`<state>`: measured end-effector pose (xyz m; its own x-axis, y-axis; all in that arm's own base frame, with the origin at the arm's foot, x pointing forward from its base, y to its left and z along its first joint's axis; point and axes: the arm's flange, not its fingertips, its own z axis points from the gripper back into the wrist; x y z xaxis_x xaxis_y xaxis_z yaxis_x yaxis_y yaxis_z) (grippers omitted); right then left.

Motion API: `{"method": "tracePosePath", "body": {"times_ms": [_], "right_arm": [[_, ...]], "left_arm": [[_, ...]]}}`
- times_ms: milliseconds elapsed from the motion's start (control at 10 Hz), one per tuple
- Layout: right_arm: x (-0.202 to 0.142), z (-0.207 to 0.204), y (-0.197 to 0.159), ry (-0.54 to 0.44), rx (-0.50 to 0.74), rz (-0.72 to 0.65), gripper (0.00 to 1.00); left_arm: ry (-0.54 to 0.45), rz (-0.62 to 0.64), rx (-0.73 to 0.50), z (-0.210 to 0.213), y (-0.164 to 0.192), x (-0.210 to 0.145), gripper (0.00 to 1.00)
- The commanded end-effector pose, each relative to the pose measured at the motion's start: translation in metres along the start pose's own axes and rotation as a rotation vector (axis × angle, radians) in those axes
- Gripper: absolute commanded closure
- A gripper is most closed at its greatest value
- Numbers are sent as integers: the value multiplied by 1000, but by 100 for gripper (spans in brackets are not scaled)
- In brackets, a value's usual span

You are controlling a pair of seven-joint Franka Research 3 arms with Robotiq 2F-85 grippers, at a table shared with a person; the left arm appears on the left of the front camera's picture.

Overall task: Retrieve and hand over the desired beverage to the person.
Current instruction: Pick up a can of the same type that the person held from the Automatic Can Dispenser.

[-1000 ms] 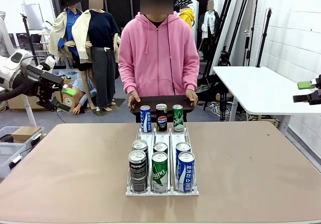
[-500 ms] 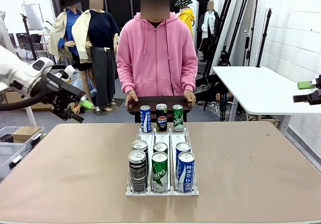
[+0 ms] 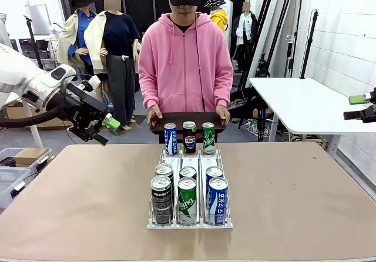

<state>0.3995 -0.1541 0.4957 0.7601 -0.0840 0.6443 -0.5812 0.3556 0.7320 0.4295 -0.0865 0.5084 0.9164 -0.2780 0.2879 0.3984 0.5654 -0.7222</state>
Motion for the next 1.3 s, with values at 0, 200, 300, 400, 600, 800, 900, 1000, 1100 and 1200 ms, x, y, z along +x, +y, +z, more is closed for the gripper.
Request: {"method": "tracePosePath", "body": {"times_ms": [0,200,300,400,600,800,900,1000,1100,1200], "right_arm": [[0,0,0,-2,10,2,0],[0,0,0,-2,10,2,0],[0,0,0,-2,10,2,0],[0,0,0,-2,10,2,0],[0,0,0,-2,10,2,0],[0,0,0,-2,10,2,0],[0,0,0,-2,10,2,0],[0,0,0,-2,10,2,0],[0,0,0,-2,10,2,0],[0,0,0,-2,10,2,0]], "left_arm": [[-10,2,6,3,2,0,0],[-10,2,6,3,2,0,0],[-5,2,1,2,1,0,0],[11,-19,-31,0,6,1,0],[31,-21,-59,-10,-6,5,0],[62,-3,-66,-26,-16,12,0],[70,4,-39,-39,-22,15,0],[62,18,1,-53,-29,19,0],[43,35,51,-68,-35,25,0],[29,50,97,-80,-40,32,0]]}}
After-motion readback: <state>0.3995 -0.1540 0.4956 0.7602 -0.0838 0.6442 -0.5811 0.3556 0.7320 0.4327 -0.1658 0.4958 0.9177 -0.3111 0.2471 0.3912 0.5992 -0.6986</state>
